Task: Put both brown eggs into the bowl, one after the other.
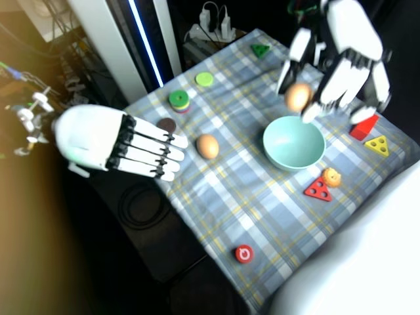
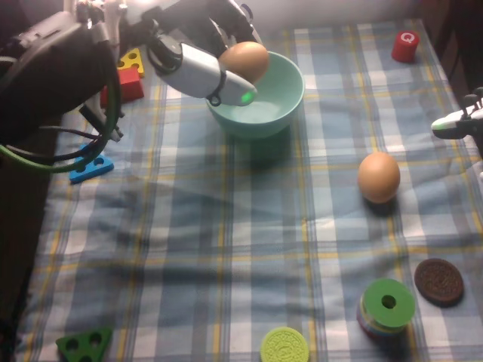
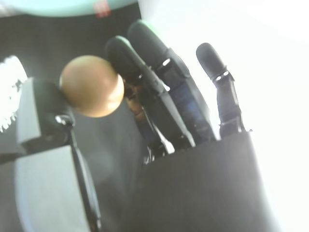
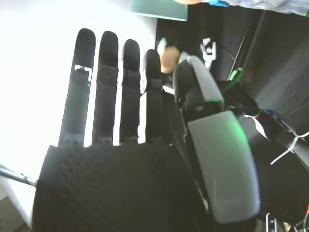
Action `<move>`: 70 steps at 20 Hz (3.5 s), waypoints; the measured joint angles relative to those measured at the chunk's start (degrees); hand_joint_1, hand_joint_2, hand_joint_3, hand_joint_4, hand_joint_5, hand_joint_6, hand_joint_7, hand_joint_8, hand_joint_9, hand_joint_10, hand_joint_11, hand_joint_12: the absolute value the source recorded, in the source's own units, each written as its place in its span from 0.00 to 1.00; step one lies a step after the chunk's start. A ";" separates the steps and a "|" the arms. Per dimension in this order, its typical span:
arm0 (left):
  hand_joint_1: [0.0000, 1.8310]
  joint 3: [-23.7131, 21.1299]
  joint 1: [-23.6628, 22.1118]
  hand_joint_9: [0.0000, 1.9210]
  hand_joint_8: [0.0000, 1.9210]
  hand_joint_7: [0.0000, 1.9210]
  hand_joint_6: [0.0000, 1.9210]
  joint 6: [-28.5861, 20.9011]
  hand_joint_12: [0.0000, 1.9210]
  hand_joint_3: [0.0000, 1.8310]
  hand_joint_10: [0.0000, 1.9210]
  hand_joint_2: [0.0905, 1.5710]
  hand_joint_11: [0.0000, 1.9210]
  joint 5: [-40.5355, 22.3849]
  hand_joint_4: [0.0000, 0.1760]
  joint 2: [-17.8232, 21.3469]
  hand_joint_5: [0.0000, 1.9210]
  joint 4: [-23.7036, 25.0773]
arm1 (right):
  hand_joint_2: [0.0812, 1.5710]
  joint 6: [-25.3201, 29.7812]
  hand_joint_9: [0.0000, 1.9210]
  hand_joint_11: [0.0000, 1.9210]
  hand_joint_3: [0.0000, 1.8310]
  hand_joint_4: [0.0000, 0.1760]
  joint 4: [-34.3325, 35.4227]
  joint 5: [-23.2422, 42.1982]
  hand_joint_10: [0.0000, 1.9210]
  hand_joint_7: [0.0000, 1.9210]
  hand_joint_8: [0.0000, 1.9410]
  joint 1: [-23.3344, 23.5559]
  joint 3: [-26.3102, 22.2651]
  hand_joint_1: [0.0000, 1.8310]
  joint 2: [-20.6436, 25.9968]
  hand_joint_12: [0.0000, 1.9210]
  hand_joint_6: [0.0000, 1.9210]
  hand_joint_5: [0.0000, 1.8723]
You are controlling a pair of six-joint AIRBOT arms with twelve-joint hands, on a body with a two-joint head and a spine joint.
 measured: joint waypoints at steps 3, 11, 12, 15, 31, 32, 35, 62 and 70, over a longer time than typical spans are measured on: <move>0.49 0.09 -0.07 0.30 0.03 0.51 0.00 1.18 0.74 0.00 0.41 0.61 0.03 0.96 0.18 -0.13 0.46 -0.42 | 0.84 0.04 0.37 0.24 0.00 0.00 0.24 0.00 0.00 0.38 0.00 0.00 0.17 0.47 0.00 0.29 0.00 0.33; 0.52 -0.61 1.18 0.35 0.00 0.37 0.00 1.25 0.61 0.00 0.05 0.59 0.00 0.90 0.49 -0.31 0.37 -0.68 | 0.85 0.07 0.37 0.26 0.00 0.00 0.22 0.07 0.00 0.38 0.00 0.00 0.24 0.48 -0.07 0.29 0.00 0.33; 0.51 -1.79 1.84 0.34 0.00 0.35 0.00 1.25 0.56 0.00 0.04 0.59 0.00 0.02 0.54 0.35 0.35 -0.87 | 0.84 0.04 0.37 0.26 0.00 0.00 0.22 0.04 0.00 0.38 0.00 0.00 0.24 0.49 -0.07 0.28 0.00 0.33; 0.35 -6.27 4.11 0.33 0.00 0.33 0.00 1.31 0.51 0.01 0.01 0.65 0.00 -4.98 0.36 3.10 0.31 -1.77 | 0.81 0.07 0.32 0.20 0.00 0.00 0.15 -0.11 0.00 0.33 0.00 1.03 0.37 0.49 -0.37 0.23 0.00 0.30; 0.55 -24.65 22.75 0.26 0.00 0.27 0.00 -23.23 0.61 0.00 0.00 0.51 0.00 -39.39 0.29 20.44 0.25 5.77 | 0.64 2.69 0.30 0.21 0.00 0.02 -12.55 -9.40 0.00 0.27 0.00 12.98 5.07 0.57 -5.77 0.29 0.00 0.25; 0.51 -25.31 23.74 0.22 0.00 0.24 0.00 -24.28 0.57 0.01 0.00 0.54 0.00 -41.44 0.46 21.03 0.23 6.05 | 0.63 3.17 0.34 0.26 0.00 0.20 -13.88 -10.51 0.00 0.28 0.00 13.94 5.51 0.57 -6.08 0.34 0.00 0.24; 0.46 -25.92 25.97 0.26 0.00 0.27 0.01 -27.58 0.43 0.00 0.01 0.52 0.00 -46.73 0.33 21.51 0.29 6.80 | 0.67 5.03 0.33 0.24 0.00 0.49 -17.22 -14.64 0.00 0.26 0.00 15.93 7.17 0.51 -7.21 0.39 0.00 0.23; 0.50 -24.15 31.61 0.28 0.00 0.29 0.00 -41.72 0.64 0.00 0.00 0.52 0.00 -52.06 0.37 21.44 0.30 5.40 | 0.74 7.85 0.48 0.45 0.00 0.00 -27.52 -27.34 0.56 0.47 0.70 22.25 11.02 0.68 -10.95 0.72 0.49 0.45; 0.49 -24.15 32.44 0.29 0.00 0.30 0.00 -42.64 0.67 0.00 0.01 0.53 0.01 -53.24 0.38 21.44 0.31 4.76 | 0.64 7.82 0.39 0.22 0.00 0.00 -25.46 -27.28 0.12 0.35 0.00 22.25 11.08 0.57 -10.75 0.64 0.00 0.29</move>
